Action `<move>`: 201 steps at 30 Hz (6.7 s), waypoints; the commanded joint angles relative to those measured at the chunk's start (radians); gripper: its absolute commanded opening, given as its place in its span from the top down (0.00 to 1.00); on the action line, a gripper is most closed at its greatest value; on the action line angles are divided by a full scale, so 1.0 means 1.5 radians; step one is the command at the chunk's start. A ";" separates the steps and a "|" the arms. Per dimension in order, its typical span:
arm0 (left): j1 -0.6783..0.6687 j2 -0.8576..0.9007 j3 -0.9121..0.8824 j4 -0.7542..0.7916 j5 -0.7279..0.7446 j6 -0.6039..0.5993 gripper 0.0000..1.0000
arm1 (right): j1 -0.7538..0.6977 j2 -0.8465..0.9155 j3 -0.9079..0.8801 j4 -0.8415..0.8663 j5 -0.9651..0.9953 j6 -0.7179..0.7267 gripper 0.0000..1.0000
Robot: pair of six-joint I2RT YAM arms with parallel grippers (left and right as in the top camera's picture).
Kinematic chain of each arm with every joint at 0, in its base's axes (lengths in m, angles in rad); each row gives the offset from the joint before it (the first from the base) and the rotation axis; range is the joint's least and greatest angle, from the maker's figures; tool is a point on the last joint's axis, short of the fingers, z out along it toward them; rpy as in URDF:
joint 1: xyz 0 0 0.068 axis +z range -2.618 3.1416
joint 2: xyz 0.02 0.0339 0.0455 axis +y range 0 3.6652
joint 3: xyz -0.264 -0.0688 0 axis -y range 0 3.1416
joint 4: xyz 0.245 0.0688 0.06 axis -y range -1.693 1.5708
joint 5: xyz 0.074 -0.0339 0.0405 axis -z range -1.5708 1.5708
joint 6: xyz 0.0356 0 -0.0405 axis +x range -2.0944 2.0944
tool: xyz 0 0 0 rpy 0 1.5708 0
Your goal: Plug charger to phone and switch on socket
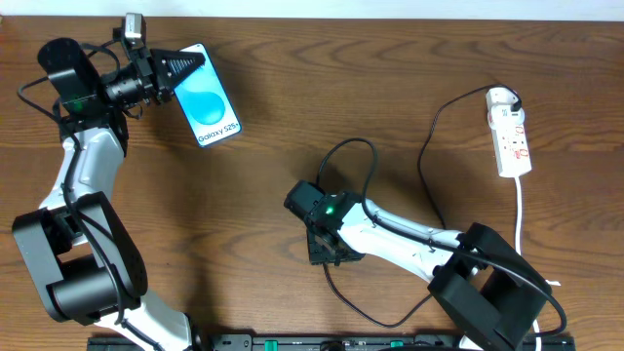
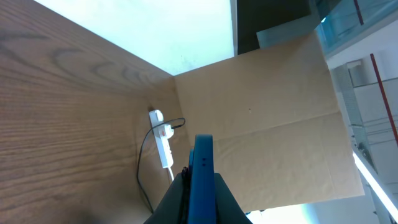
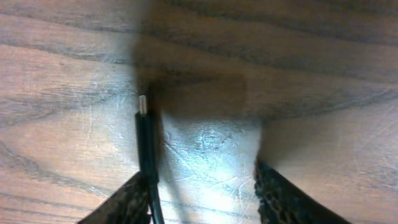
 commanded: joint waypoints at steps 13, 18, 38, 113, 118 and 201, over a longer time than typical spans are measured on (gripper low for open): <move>0.003 -0.019 0.006 0.006 0.020 0.004 0.93 | -0.016 0.014 0.008 0.003 0.003 0.021 0.55; 0.003 -0.019 0.006 0.006 0.020 0.004 0.93 | -0.022 0.014 0.008 0.004 0.003 0.023 0.55; 0.003 -0.019 0.006 0.006 0.021 0.004 0.93 | -0.024 0.014 0.008 0.024 0.000 0.021 0.49; 0.003 -0.019 0.006 0.006 0.026 0.003 0.93 | -0.045 0.015 0.009 0.004 0.012 0.066 0.62; 0.003 -0.019 0.006 0.006 0.026 0.003 0.93 | -0.045 0.015 0.009 0.002 0.007 0.066 0.63; -0.001 -0.019 0.006 0.455 -0.060 -0.399 0.93 | -0.191 0.014 0.051 0.977 -0.715 0.099 0.99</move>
